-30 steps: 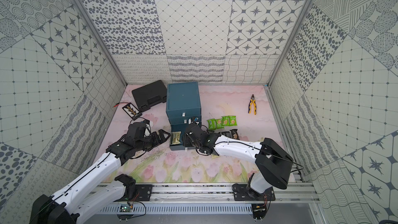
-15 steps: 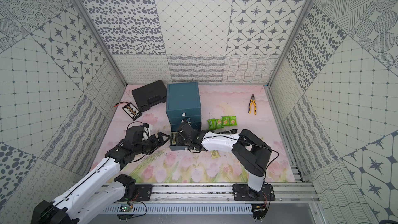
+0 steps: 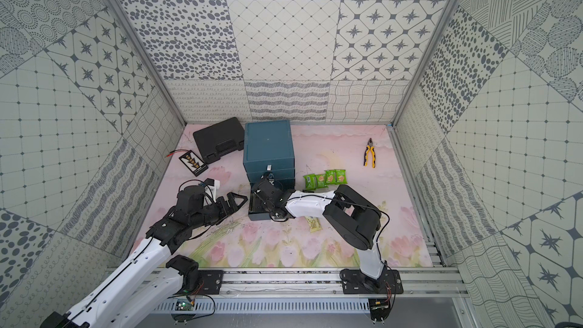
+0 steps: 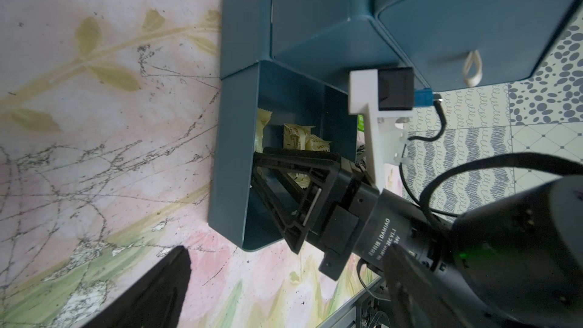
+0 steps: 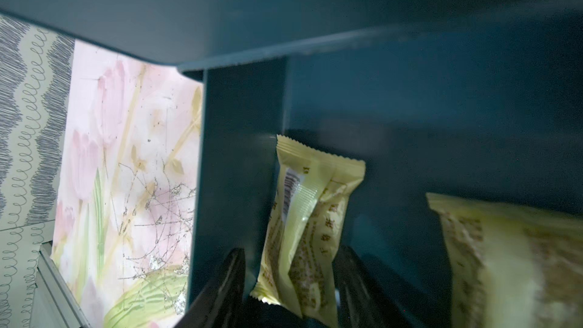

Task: Take the cookies out of the drawer
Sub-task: Pick up the cookie from the drawer.

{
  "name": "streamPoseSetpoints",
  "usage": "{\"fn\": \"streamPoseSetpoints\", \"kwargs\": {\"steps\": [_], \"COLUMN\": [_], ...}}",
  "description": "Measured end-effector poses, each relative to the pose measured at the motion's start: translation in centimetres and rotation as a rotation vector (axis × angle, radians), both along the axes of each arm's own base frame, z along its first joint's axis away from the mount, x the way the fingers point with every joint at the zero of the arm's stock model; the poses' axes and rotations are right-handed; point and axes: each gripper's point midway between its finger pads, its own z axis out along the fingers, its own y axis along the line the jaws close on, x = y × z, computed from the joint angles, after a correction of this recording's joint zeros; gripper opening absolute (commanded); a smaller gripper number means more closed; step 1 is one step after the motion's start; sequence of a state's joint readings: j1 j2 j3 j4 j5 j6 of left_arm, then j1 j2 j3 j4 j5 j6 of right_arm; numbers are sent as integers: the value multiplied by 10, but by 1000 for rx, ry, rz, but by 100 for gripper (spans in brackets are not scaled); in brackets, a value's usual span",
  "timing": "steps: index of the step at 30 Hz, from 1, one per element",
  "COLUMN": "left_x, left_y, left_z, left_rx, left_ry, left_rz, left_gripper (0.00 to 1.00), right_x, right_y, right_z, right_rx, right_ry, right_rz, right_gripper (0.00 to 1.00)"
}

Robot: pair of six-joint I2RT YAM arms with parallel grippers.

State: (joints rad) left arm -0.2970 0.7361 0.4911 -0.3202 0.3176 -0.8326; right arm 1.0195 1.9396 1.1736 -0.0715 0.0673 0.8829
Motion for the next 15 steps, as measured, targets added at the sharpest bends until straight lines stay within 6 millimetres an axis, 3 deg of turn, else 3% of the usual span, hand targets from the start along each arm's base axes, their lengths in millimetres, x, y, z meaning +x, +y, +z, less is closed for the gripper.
{"fn": "streamPoseSetpoints", "kwargs": {"steps": [15], "left_x": [-8], "left_y": [5], "left_z": [25], "left_rx": [20], "left_ry": [-48], "left_rz": [-6], "left_gripper": [99], "right_x": [4], "right_y": [-2], "right_z": [-6], "right_rx": [-27], "right_ry": [-18], "right_rz": [11], "right_gripper": [14]}}
